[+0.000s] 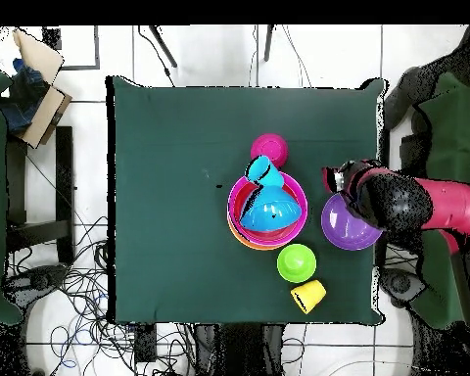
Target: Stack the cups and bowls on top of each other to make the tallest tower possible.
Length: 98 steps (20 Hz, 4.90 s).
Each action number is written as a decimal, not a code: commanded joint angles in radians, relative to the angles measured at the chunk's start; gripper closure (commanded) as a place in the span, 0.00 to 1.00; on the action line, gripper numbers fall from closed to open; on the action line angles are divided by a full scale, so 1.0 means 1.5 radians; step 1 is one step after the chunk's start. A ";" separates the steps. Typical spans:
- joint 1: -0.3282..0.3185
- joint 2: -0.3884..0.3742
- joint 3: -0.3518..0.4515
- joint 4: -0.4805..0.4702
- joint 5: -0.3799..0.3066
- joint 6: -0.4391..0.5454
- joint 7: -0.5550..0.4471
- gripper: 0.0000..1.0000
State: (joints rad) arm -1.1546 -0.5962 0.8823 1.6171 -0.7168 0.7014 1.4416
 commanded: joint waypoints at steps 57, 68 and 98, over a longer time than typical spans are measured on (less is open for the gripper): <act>-0.003 0.080 -0.049 0.054 -0.176 -0.008 -0.163 0.00; 0.011 0.137 -0.056 -0.001 -0.196 -0.011 -0.184 0.00; -0.066 -0.045 0.023 0.147 -0.078 0.042 -0.186 0.00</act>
State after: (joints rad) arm -1.2704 -0.5760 0.8870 1.7563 -0.8366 0.6476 1.4416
